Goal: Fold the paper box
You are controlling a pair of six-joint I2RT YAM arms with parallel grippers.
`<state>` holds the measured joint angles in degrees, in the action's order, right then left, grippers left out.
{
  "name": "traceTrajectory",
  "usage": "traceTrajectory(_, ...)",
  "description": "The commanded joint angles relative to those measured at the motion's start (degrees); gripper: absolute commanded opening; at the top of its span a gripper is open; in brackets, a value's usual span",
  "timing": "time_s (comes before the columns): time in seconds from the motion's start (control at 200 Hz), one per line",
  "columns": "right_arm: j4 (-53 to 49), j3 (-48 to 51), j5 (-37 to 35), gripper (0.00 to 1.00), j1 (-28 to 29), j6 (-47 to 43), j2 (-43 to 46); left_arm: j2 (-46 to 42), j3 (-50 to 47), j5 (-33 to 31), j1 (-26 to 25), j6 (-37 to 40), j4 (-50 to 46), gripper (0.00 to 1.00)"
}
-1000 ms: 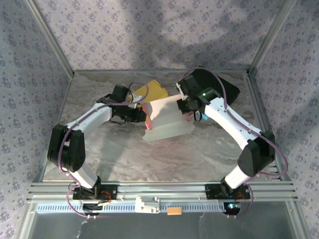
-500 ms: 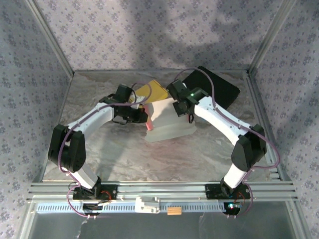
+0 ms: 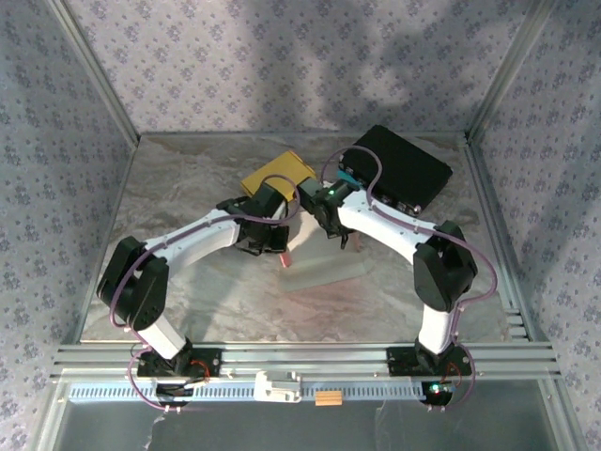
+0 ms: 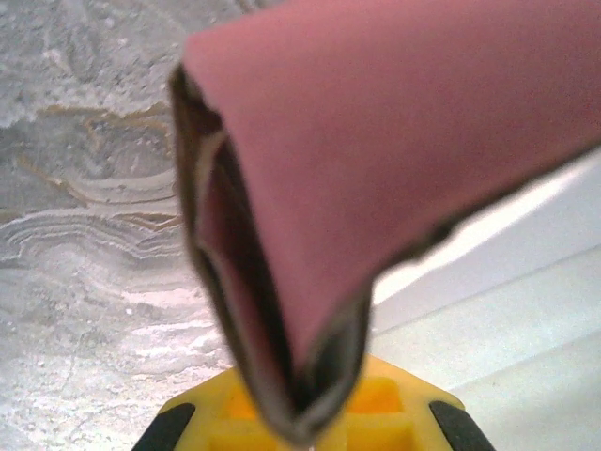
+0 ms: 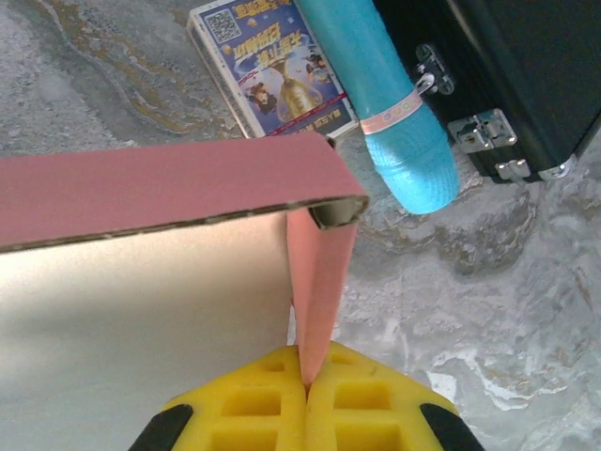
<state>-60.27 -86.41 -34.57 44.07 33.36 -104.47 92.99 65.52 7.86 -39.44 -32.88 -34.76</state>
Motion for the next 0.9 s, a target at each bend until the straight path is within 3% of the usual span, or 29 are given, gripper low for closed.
traceTrajectory(0.0,-0.50,1.87,-2.35,0.00,0.97,3.78,-0.83,-1.27,-0.71,-3.12,-0.42,-2.03,2.08,0.00)
traceTrajectory(0.35,10.59,10.21,7.77,0.00,-1.27,0.00,3.31,-0.45,-2.32,-2.73,-0.54,-1.36,2.67,0.00)
traceTrajectory(0.65,9.14,11.86,3.84,0.00,0.41,6.15,4.22,1.21,-4.51,-9.04,-0.71,-3.05,0.32,0.00)
traceTrajectory(0.73,10.85,13.35,3.75,0.00,1.67,7.85,4.86,1.38,-5.15,-11.92,-1.13,-4.97,-0.13,0.07)
traceTrajectory(0.894,12.04,14.48,4.44,0.00,3.54,9.94,3.51,4.23,-5.30,-16.02,-2.60,-8.28,-0.68,0.08)
